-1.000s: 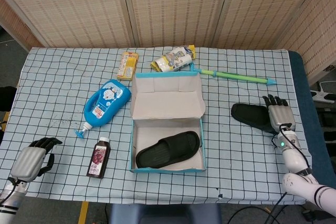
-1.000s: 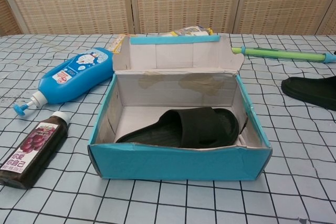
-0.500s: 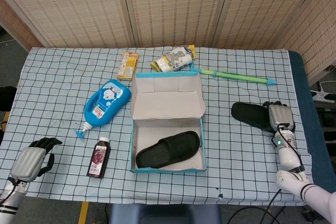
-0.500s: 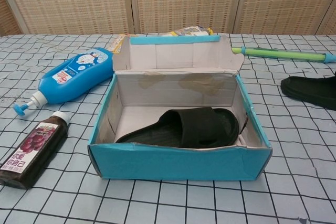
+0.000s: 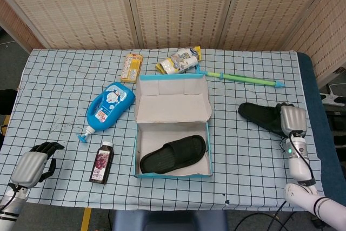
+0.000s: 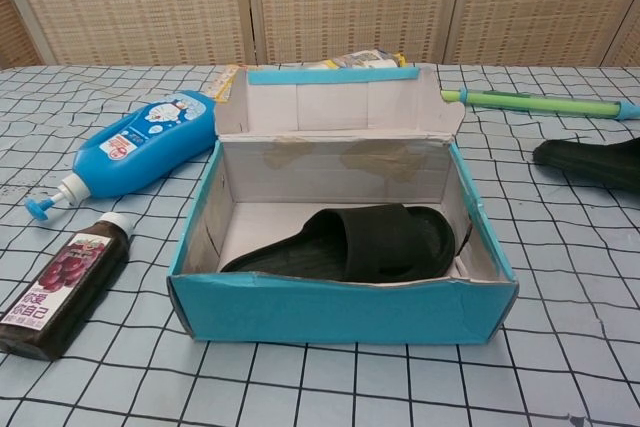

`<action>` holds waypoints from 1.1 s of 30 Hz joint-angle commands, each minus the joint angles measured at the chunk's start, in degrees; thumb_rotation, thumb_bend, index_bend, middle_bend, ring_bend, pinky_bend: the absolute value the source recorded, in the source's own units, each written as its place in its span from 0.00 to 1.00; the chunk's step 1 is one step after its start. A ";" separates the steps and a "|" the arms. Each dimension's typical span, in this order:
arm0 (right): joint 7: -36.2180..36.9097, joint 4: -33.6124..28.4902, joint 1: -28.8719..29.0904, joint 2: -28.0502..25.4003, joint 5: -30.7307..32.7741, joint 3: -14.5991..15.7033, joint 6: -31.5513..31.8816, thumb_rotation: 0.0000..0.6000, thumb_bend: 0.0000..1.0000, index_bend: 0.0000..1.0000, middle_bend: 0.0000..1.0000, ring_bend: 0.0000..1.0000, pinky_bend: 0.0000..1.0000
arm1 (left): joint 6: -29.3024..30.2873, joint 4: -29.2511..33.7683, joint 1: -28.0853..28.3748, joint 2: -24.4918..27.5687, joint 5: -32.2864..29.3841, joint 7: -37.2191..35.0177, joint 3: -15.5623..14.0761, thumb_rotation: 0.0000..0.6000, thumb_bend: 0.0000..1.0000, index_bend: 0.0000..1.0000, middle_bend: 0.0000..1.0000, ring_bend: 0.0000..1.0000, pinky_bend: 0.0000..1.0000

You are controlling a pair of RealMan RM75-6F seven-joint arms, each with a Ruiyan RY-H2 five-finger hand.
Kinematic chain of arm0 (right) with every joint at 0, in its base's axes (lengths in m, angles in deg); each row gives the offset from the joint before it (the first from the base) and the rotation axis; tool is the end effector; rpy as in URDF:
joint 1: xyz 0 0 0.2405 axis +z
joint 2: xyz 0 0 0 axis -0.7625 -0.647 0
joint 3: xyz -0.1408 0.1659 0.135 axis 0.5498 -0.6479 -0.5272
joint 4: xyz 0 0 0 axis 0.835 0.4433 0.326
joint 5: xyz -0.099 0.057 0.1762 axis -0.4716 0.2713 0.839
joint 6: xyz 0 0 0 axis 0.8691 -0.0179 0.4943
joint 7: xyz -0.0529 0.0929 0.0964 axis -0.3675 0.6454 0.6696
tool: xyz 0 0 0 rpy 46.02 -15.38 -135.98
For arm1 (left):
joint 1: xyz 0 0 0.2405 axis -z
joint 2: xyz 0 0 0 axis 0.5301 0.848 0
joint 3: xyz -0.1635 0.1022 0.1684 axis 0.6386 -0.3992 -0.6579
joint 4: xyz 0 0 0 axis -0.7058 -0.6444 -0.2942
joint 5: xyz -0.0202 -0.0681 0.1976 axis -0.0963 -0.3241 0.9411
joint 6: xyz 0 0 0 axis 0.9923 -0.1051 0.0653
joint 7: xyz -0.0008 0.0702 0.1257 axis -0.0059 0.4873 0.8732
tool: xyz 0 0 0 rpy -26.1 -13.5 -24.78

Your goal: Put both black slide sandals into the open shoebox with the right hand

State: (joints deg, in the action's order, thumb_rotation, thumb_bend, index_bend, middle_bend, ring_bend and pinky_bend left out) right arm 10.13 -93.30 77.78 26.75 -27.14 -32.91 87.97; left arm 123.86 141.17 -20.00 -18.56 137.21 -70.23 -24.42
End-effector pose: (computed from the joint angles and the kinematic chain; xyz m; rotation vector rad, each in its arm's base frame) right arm -0.3335 -0.3407 0.0861 1.3285 -0.8801 0.5778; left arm -0.3221 0.2046 0.1207 -1.6256 -0.9324 -0.7995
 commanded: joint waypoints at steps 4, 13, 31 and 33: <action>-9.74 -17.71 -3.80 -5.78 -5.52 -0.56 14.77 1.00 0.00 0.53 0.57 0.42 0.56 | 0.03 0.07 -0.01 -0.02 0.02 0.15 -0.02 1.00 0.67 0.27 0.24 0.19 0.30; -14.09 -23.22 -4.15 -9.47 0.06 0.03 9.32 1.00 0.00 0.32 0.44 0.25 0.47 | 0.03 0.03 -0.03 0.05 -0.01 -0.19 -0.02 1.00 0.67 0.27 0.24 0.19 0.30; -11.26 -9.63 -0.55 -6.82 17.23 -0.55 -9.79 1.00 0.00 0.00 0.05 0.00 0.17 | -0.71 -0.33 0.38 -0.25 -0.02 -0.51 -0.04 1.00 0.67 0.27 0.24 0.19 0.30; -10.25 -6.47 -0.20 -5.21 17.03 -0.43 -10.91 1.00 0.00 0.00 0.05 0.00 0.17 | -1.11 -0.61 0.58 -0.37 -0.13 -0.72 -0.01 1.00 0.66 0.27 0.24 0.19 0.30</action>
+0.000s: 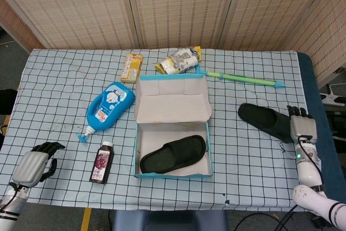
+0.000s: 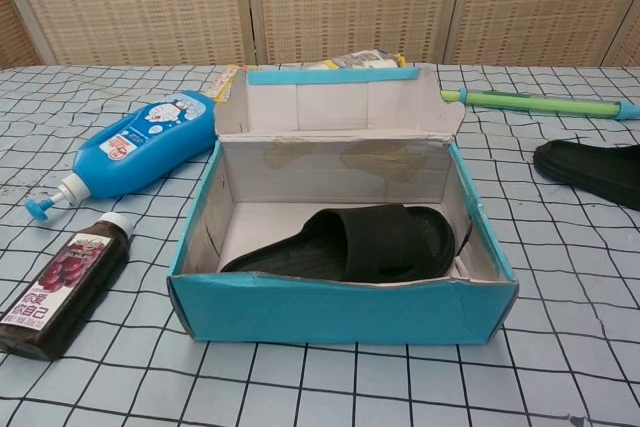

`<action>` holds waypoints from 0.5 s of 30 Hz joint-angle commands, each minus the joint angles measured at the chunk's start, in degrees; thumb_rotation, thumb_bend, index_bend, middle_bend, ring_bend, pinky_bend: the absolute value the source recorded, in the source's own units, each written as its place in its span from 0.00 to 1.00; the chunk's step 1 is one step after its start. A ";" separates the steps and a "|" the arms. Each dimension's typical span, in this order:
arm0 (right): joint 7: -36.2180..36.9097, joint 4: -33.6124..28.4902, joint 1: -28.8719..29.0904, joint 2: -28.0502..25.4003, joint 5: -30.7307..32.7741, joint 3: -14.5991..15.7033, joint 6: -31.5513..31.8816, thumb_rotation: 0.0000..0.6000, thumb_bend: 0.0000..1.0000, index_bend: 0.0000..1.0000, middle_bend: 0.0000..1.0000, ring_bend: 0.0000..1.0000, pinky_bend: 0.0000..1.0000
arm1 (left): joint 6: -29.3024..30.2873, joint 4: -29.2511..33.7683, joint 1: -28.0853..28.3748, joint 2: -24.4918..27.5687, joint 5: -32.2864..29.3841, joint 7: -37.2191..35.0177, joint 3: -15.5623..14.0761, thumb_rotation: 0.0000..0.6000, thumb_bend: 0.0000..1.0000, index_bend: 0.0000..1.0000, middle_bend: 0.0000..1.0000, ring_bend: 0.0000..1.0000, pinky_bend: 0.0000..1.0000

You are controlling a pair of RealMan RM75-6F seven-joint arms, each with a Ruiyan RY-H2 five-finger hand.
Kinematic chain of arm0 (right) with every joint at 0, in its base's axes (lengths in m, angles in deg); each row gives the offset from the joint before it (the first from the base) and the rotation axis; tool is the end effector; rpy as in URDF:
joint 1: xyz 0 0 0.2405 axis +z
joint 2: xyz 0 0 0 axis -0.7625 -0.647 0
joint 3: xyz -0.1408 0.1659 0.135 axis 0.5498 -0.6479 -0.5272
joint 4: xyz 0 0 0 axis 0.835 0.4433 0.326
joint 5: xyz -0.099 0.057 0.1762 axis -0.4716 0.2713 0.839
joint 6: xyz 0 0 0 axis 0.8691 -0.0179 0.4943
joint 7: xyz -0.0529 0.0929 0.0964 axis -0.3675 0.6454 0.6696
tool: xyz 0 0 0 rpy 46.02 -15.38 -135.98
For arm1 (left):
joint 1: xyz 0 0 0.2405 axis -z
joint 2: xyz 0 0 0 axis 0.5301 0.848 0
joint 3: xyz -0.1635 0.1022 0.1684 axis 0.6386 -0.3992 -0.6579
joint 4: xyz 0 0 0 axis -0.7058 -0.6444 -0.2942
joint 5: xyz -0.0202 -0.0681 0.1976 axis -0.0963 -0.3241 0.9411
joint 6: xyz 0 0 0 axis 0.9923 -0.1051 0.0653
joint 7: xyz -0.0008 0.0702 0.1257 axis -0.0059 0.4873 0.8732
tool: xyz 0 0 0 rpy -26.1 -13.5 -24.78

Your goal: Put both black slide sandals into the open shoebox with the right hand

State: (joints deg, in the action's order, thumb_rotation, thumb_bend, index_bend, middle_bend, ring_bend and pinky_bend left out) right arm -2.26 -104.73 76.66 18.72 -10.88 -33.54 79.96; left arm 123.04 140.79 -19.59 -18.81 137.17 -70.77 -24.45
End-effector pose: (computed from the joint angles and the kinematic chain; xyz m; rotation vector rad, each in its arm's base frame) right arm -0.3533 -0.3184 0.0992 1.3076 -1.0752 0.3338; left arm -0.3226 0.2066 0.1181 -1.6338 -0.9443 -0.7976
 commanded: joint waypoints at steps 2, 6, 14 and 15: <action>2.98 7.43 1.16 4.20 0.55 0.28 -3.76 1.00 0.00 0.00 0.05 0.00 0.17 | -0.46 -0.42 0.27 -0.17 -0.14 -0.42 0.04 1.00 0.66 0.27 0.24 0.19 0.30; 4.36 12.30 1.68 7.15 -0.33 0.70 -5.61 1.00 0.00 0.00 0.05 0.00 0.17 | -0.12 -0.55 0.22 -0.09 0.10 -0.90 0.01 1.00 0.67 0.27 0.24 0.19 0.30; 6.22 20.37 2.23 12.44 -2.42 0.90 -6.35 1.00 0.00 0.17 0.23 0.15 0.29 | 0.16 -0.51 0.12 0.03 0.16 -1.03 -0.02 1.00 0.67 0.27 0.24 0.19 0.30; 6.59 21.47 2.11 13.25 -2.95 0.82 -5.74 1.00 0.00 0.23 0.29 0.21 0.36 | 0.16 -0.49 0.12 0.05 0.15 -1.01 -0.02 1.00 0.67 0.27 0.24 0.19 0.30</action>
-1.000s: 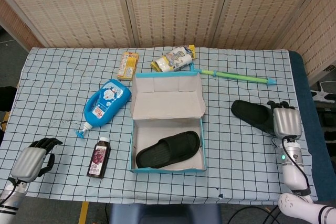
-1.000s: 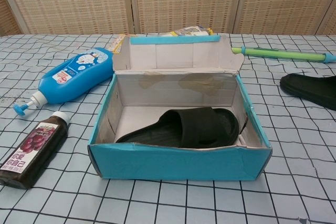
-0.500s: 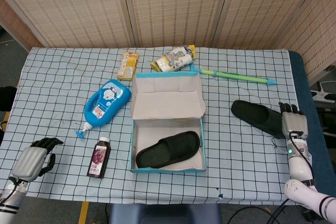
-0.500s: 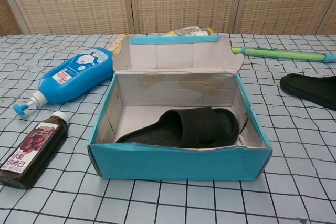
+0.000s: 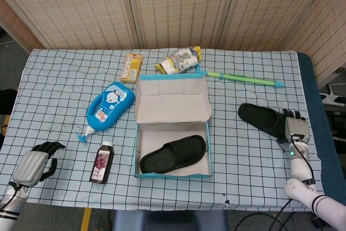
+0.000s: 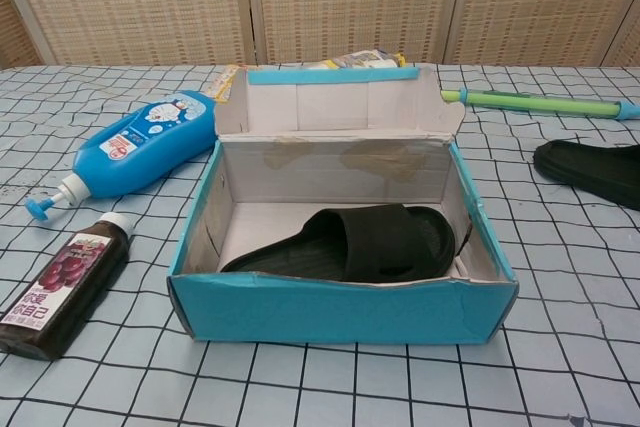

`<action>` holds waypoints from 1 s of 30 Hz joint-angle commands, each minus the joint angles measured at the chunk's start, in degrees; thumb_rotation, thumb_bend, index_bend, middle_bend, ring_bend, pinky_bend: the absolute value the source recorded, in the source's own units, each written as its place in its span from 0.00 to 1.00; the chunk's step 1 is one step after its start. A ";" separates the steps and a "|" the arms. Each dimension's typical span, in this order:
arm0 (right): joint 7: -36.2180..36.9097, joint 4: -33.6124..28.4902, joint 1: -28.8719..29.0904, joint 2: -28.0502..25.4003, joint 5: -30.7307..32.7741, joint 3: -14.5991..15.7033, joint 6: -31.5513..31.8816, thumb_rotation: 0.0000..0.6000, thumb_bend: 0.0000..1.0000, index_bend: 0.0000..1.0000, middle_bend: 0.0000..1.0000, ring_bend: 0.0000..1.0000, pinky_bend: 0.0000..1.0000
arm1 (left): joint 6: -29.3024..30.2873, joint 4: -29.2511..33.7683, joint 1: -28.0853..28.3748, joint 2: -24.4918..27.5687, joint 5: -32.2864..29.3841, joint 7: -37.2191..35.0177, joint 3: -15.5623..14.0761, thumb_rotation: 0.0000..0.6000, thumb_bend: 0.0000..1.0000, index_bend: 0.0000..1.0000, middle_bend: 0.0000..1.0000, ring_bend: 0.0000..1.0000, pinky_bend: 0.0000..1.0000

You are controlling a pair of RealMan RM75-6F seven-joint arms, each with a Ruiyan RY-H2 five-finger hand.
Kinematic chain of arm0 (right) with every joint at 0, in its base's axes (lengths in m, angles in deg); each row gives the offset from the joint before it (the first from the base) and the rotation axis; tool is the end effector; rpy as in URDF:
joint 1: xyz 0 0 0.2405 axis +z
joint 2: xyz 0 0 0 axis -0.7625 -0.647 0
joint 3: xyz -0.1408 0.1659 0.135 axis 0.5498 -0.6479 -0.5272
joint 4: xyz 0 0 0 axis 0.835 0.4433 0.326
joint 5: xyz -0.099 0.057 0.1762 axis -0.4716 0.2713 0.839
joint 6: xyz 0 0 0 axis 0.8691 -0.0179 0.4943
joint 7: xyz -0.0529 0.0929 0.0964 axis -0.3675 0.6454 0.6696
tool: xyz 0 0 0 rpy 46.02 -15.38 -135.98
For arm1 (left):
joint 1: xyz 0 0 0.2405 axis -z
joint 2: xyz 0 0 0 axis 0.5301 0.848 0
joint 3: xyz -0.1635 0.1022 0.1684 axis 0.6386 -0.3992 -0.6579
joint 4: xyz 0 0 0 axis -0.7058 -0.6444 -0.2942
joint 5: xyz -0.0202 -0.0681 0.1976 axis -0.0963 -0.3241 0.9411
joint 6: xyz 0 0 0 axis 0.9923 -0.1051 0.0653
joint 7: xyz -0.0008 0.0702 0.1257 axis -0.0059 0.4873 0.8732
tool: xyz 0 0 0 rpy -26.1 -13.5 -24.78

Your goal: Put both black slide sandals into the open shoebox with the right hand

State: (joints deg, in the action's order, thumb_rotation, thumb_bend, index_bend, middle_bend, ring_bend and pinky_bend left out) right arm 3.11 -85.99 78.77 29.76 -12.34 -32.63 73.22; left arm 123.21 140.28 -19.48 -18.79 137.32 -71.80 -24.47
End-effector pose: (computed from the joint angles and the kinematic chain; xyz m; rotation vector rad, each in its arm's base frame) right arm -0.3819 -0.3346 0.0614 1.3004 -1.1076 0.3030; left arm -0.3237 0.2076 0.1195 -1.6306 -0.9481 -0.8069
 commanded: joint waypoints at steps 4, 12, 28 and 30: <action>2.47 5.02 -0.58 3.96 -4.18 -0.42 4.55 1.00 0.00 0.49 0.50 0.44 0.59 | 0.05 0.06 0.01 0.05 0.04 0.04 -0.02 1.00 0.67 0.27 0.24 0.19 0.30; 4.05 2.53 -3.03 3.63 -11.20 -1.04 15.83 1.00 0.00 0.62 0.61 0.55 0.68 | 0.11 0.18 -0.01 0.04 0.08 0.14 -0.07 1.00 0.67 0.27 0.24 0.19 0.30; -0.86 -20.21 -8.00 -4.74 -23.31 -0.58 33.22 1.00 0.00 0.63 0.61 0.55 0.69 | -0.25 0.26 0.09 -0.06 -0.08 0.58 -0.15 1.00 0.67 0.27 0.24 0.19 0.30; -1.55 -21.97 -8.19 -4.28 -27.03 0.02 36.42 1.00 0.00 0.63 0.62 0.55 0.69 | -0.25 0.31 0.11 -0.05 -0.07 0.67 -0.16 1.00 0.67 0.27 0.24 0.19 0.30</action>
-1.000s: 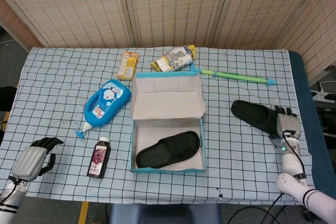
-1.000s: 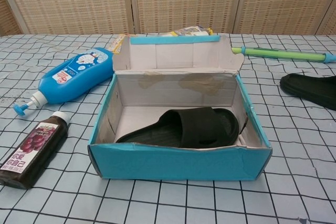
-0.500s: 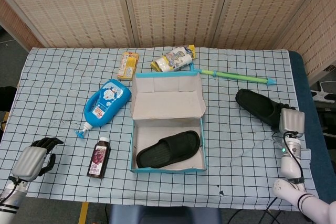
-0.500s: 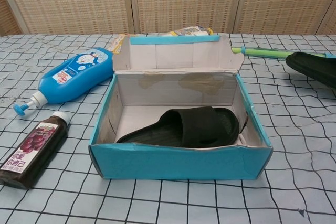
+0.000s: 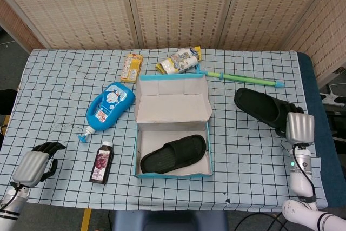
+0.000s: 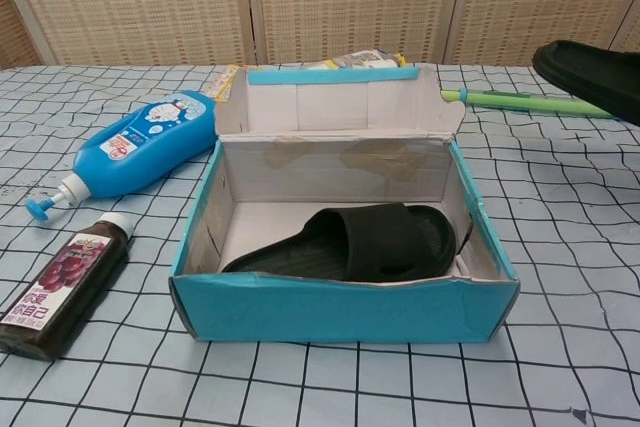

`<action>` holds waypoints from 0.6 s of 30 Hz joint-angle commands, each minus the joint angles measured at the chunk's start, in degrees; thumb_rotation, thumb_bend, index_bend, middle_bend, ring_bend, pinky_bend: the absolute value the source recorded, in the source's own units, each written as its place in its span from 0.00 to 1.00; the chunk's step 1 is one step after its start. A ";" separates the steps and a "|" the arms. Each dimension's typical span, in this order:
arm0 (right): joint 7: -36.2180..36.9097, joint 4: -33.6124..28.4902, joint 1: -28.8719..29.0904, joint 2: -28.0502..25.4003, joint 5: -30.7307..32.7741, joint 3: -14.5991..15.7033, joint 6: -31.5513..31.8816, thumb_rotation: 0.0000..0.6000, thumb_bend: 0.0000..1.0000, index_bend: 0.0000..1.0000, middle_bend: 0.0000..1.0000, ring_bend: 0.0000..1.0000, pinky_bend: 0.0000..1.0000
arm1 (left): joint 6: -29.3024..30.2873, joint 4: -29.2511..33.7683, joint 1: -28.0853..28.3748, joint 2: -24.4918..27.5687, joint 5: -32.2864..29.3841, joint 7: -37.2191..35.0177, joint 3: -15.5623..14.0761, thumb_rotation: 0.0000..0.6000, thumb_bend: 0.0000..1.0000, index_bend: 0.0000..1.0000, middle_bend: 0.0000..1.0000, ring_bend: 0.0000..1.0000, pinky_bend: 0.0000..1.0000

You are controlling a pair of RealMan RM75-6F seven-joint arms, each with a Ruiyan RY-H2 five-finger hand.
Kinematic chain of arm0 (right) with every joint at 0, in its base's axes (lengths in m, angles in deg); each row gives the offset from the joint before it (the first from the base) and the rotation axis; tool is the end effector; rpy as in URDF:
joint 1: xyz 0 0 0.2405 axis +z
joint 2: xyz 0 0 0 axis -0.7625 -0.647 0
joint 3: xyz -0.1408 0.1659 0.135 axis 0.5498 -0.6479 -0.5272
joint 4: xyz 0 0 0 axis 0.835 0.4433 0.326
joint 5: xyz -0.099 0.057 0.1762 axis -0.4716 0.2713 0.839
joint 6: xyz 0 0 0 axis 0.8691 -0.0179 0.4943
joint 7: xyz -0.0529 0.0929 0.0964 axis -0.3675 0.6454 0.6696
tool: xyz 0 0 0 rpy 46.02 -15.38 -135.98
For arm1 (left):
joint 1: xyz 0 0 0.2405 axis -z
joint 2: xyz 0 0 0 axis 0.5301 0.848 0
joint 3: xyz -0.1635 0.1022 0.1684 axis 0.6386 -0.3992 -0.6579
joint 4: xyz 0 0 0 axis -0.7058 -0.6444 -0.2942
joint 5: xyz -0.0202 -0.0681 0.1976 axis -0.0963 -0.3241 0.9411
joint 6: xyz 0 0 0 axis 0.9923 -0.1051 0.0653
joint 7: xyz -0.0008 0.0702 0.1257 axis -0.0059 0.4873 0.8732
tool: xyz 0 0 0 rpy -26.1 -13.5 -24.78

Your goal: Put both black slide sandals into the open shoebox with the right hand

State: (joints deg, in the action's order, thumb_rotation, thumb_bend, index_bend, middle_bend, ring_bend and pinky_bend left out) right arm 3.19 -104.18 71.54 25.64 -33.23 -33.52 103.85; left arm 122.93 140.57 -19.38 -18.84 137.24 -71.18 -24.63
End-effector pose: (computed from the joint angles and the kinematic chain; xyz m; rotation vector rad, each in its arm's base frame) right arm -0.3087 -0.2991 0.0978 1.2488 -0.7288 0.6580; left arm -0.3229 0.2072 0.1177 -1.6378 -0.9479 -0.7989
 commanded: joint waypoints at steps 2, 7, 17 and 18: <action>-2.11 -5.38 -1.01 0.37 -9.31 1.55 7.93 1.00 0.00 0.63 0.62 0.55 0.69 | 0.13 0.04 -0.01 0.00 0.08 0.06 0.01 1.00 0.67 0.27 0.24 0.19 0.30; -3.06 -9.50 0.43 2.30 -16.76 3.07 9.28 1.00 0.00 0.63 0.62 0.55 0.69 | 0.14 0.02 -0.01 0.00 0.11 0.02 -0.02 1.00 0.67 0.27 0.24 0.19 0.30; -7.21 -9.97 6.96 11.35 -23.74 3.34 3.00 1.00 0.00 0.63 0.62 0.55 0.69 | 0.42 0.00 -0.06 0.20 0.25 -0.47 -0.01 1.00 0.67 0.27 0.24 0.19 0.30; -7.92 -9.61 7.63 12.43 -23.99 3.32 2.07 1.00 0.00 0.63 0.62 0.55 0.69 | 0.53 0.00 -0.10 0.25 0.24 -0.56 0.02 1.00 0.67 0.27 0.24 0.19 0.30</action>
State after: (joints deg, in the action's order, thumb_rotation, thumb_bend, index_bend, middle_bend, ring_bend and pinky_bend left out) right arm -3.71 -114.06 78.01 36.69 -56.42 -30.20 107.22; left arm 123.43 140.56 -19.46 -18.62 137.49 -71.71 -24.63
